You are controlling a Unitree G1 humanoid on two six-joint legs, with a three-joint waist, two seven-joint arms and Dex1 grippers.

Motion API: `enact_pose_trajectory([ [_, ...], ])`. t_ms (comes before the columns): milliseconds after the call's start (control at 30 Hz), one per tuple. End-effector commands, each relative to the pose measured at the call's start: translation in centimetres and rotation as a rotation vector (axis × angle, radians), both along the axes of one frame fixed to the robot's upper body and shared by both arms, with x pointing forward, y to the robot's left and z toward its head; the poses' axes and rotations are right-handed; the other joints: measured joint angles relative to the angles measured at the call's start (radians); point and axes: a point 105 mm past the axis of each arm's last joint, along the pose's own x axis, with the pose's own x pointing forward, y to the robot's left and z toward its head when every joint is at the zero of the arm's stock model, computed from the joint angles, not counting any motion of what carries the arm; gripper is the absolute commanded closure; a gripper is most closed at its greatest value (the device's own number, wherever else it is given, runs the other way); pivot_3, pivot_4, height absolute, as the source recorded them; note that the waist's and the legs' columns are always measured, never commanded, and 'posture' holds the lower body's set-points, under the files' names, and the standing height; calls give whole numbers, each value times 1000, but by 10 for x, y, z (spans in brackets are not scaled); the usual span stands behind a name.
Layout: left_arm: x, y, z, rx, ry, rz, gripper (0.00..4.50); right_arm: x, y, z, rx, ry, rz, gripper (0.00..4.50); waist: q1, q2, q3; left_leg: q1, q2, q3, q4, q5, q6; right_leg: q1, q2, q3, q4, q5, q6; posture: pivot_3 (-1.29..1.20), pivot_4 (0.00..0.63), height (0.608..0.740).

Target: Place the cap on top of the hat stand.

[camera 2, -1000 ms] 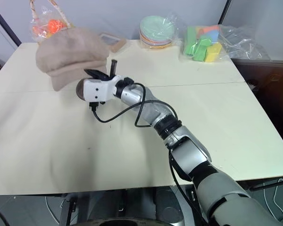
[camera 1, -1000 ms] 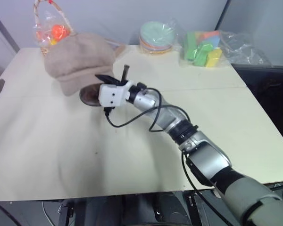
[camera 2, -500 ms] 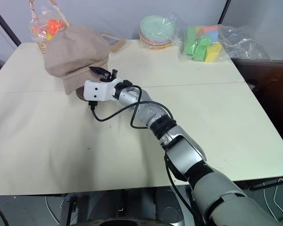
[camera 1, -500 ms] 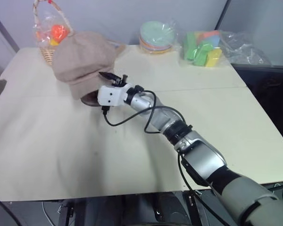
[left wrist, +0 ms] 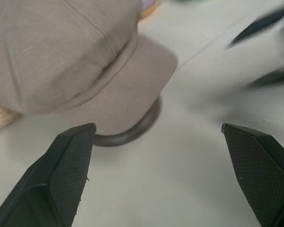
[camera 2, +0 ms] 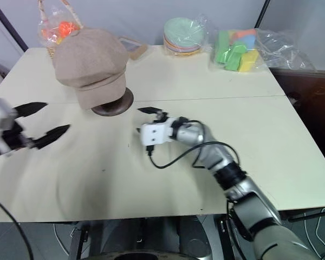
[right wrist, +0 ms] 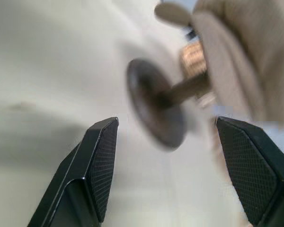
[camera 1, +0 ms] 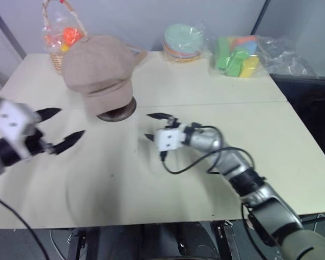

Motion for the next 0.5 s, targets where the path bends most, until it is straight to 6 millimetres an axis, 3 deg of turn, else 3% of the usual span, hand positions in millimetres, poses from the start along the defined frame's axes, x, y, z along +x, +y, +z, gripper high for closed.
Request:
enact_pose_trajectory([
  [33,8,-28,4,209,-178,2,0,-20,-29,61,202,240,51,56,1,0,0,0,0,0,0,0,0,0,0,0,0,0,0,0,150,740],
  [233,34,-40,-5,395,-354,102,0,-70,-62,103,203,649,196,56,6,4,2,0,1,0,-1,0,1,0,0,-1,0,0,-1,0,150,740],
  [333,50,-42,-4,493,-441,155,0,-79,-70,125,242,719,217,56,3,4,2,0,1,0,-1,0,1,0,1,-1,-1,0,0,0,150,740],
  [500,70,-49,-16,518,-436,189,0,-86,-77,159,315,710,239,56,6,4,2,-1,0,1,0,0,1,0,0,-1,-2,0,0,0,150,740],
])
